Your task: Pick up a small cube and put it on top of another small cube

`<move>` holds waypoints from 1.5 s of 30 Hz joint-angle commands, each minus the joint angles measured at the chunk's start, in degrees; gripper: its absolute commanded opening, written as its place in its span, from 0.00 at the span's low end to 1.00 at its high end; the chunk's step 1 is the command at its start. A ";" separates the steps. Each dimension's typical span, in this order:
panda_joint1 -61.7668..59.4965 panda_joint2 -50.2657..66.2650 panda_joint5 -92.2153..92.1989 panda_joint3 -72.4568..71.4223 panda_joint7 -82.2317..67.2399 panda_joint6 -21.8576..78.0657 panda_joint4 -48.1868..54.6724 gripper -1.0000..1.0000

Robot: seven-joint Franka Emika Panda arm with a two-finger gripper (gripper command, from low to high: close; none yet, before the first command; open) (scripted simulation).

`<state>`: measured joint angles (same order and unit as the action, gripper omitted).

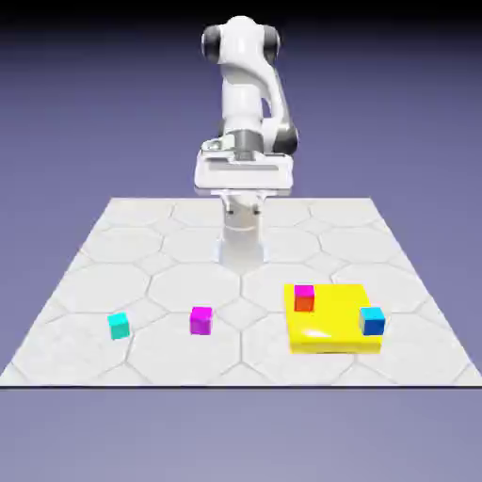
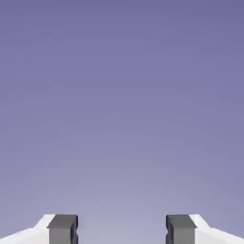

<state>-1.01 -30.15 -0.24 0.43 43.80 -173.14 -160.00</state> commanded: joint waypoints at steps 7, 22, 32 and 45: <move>-9.85 14.54 -1.39 2.48 7.81 5.03 5.84 0.50; -30.70 45.30 -4.34 7.72 24.34 15.68 18.18 0.50; -33.06 54.80 -6.63 4.87 22.60 8.32 20.34 0.00; -13.21 29.13 -7.20 -5.63 18.10 23.22 10.00 0.00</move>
<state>-11.94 -1.02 -7.48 -5.08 61.87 -149.94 -149.99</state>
